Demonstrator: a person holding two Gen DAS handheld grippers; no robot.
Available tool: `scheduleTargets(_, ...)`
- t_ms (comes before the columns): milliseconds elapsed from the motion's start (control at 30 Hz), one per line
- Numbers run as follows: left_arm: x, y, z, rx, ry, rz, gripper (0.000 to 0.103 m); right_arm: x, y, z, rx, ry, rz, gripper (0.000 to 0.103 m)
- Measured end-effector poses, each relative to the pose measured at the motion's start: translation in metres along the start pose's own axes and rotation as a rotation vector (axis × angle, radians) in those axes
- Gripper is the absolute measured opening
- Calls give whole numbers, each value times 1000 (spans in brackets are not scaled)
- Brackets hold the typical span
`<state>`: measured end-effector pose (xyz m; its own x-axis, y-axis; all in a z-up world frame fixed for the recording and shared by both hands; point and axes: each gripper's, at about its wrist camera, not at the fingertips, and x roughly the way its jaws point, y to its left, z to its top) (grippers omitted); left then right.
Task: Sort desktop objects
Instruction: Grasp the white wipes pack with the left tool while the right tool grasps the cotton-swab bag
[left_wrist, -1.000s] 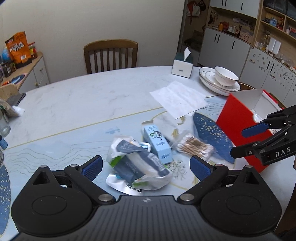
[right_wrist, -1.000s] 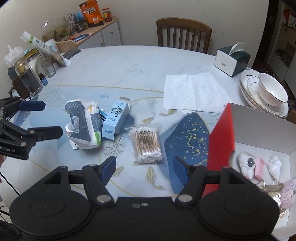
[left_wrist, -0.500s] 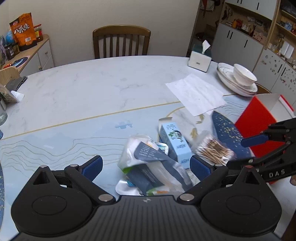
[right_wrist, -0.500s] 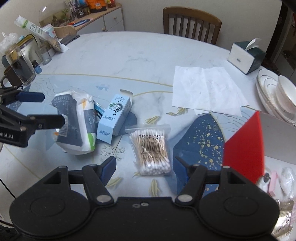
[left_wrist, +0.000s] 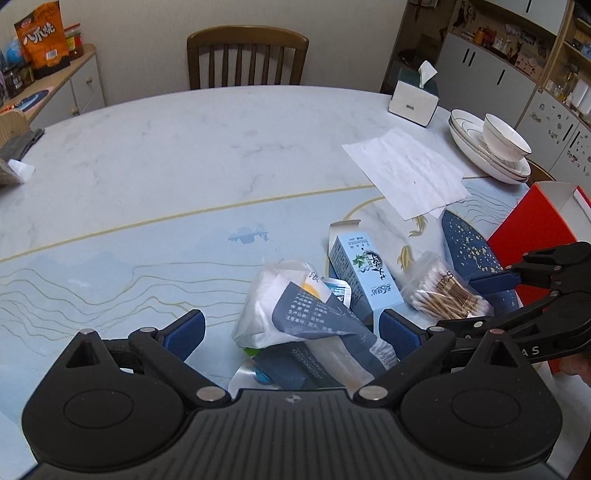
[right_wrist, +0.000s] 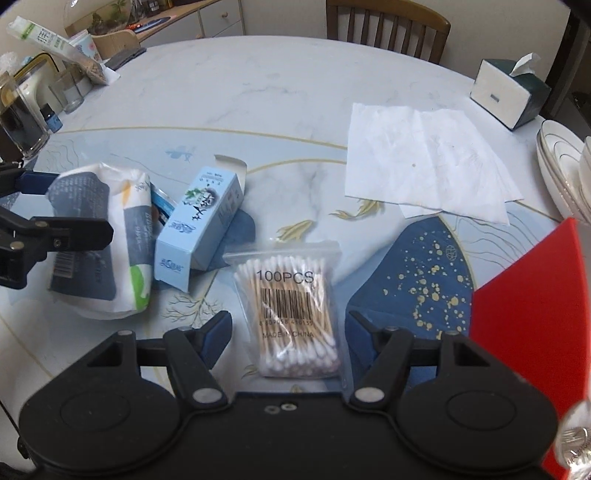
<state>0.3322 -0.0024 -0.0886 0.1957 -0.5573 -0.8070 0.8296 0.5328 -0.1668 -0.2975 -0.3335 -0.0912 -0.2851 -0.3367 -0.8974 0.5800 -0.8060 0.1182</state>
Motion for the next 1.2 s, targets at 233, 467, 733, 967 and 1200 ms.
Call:
scheduleTargets(233,5,3,-1,-8,3,-13,100,5,5,1,-40,-9,-9,68)
scheduleTargets(467,7,1,0,0,5,-35,84,7,12,1,-78,-17,-14,66)
scheduleTargets(733,5,0,1,-3,1,-48,73,6,11,2,-72,-20,-17,51)
scheduleTargets(967,-2,2,2,-28,-11,-61,60,1,9,1,-63,-22,-29,36)
scheduleTargets(1200,-14,2,3,-43,-35,-60,43,-15,9,-6,-44,-44,-30,35)
